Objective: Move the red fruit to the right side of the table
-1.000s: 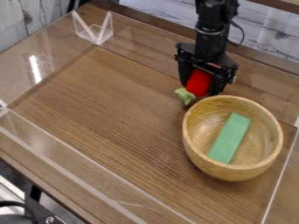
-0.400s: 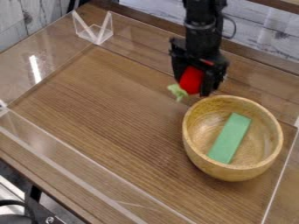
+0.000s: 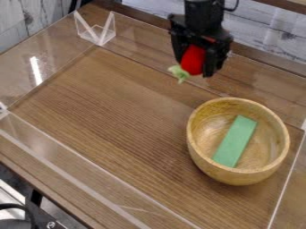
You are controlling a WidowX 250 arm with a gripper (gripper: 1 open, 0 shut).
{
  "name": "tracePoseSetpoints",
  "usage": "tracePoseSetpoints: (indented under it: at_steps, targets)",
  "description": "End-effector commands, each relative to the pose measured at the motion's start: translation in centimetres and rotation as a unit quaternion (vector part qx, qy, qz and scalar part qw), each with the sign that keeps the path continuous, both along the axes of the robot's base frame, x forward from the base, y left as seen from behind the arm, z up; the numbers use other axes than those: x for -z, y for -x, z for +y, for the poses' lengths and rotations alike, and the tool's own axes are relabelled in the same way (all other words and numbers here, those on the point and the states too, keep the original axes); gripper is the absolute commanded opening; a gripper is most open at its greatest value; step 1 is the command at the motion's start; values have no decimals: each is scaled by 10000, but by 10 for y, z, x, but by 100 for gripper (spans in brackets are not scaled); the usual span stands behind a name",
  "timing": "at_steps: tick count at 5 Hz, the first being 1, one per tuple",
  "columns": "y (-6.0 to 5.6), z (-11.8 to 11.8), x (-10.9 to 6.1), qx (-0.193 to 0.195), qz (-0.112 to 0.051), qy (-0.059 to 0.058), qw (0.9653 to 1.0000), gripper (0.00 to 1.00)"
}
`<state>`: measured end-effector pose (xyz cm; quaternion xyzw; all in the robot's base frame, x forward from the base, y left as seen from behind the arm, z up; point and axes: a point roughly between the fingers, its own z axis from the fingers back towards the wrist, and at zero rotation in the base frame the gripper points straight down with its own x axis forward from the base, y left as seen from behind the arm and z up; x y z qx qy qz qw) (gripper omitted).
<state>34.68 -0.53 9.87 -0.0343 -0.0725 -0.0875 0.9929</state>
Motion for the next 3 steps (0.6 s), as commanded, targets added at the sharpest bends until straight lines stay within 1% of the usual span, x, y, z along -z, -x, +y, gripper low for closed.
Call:
tracePoseSetpoints:
  at_steps: [1,2,3]
  targets:
    - [-14,-4,-7,-178,-228,3,9996,0]
    - [-20,1,5,-490,-139,17,9987,0]
    - [-26,6,15,-789,-49,23,9969,0]
